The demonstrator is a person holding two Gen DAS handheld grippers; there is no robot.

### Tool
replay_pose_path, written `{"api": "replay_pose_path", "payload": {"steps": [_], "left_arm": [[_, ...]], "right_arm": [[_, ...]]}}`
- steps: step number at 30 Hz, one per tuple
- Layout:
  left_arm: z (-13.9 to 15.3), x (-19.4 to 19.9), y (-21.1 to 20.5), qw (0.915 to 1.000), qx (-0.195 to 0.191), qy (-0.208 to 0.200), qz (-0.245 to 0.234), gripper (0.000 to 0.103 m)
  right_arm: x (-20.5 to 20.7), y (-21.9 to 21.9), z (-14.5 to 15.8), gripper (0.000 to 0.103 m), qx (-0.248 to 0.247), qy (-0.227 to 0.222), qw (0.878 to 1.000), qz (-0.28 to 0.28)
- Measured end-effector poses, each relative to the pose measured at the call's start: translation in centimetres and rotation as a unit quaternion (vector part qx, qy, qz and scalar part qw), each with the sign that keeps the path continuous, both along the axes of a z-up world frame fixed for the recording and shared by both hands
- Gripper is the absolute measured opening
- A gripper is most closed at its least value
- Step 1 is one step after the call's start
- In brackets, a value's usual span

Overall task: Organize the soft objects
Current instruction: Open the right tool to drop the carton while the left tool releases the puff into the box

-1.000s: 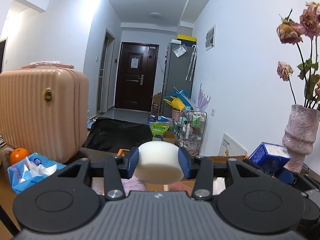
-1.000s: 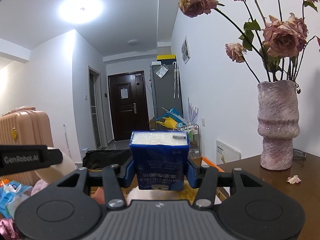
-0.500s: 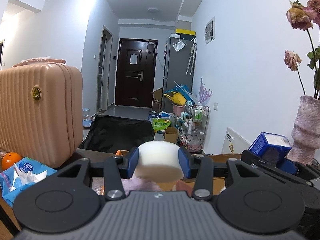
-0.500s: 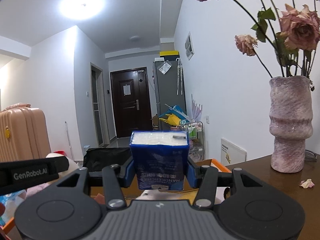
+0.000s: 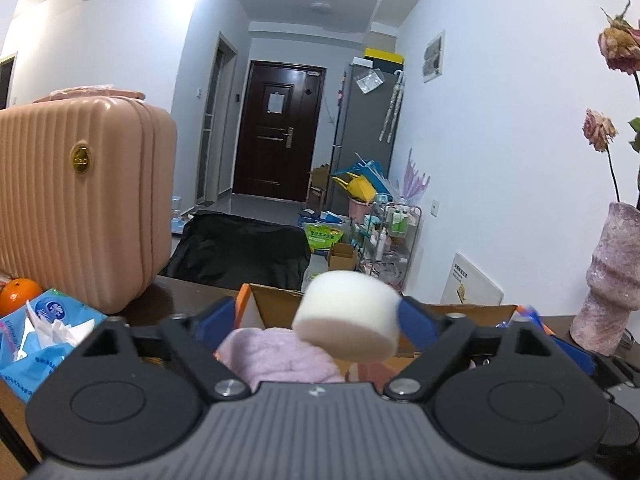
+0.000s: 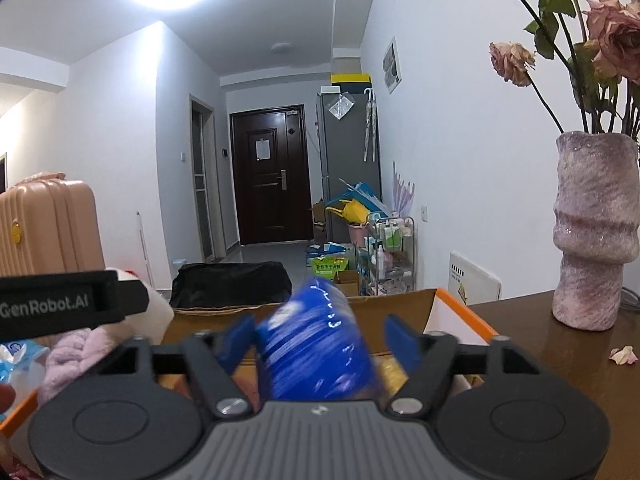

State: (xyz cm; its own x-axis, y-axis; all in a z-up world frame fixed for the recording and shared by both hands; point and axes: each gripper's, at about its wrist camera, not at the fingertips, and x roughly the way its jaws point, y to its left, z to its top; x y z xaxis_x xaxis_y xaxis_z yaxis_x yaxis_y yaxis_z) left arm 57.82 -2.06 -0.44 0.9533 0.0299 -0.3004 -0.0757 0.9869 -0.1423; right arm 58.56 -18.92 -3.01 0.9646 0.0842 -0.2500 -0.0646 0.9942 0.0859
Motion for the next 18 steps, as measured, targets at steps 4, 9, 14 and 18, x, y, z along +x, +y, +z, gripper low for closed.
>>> {"api": "replay_pose_path", "payload": {"steps": [4,9,14,18], "left_arm": [[0.2,-0.4,0.3,0.9999,-0.008,-0.008,0.009,0.103],[0.5,-0.7,0.7,0.9997,-0.019,-0.009,0.013,0.103],[0.5,-0.9,0.6,0.9995,-0.020,-0.008,0.024,0.103],[0.6,-1.5,0.6,0.9992,-0.019,-0.009,0.034,0.103]], "right_arm": [[-0.3,0.1,-0.1,0.094,0.000,0.000,1.000,-0.003],[-0.5,-0.2,0.0,0.101,0.011,-0.001,1.000,-0.012],[-0.6,-0.4,0.0,0.102,0.016,-0.001,1.000,-0.017],[-1.1,-0.4,0.0,0.103,0.016,-0.005,1.000,-0.018]]}}
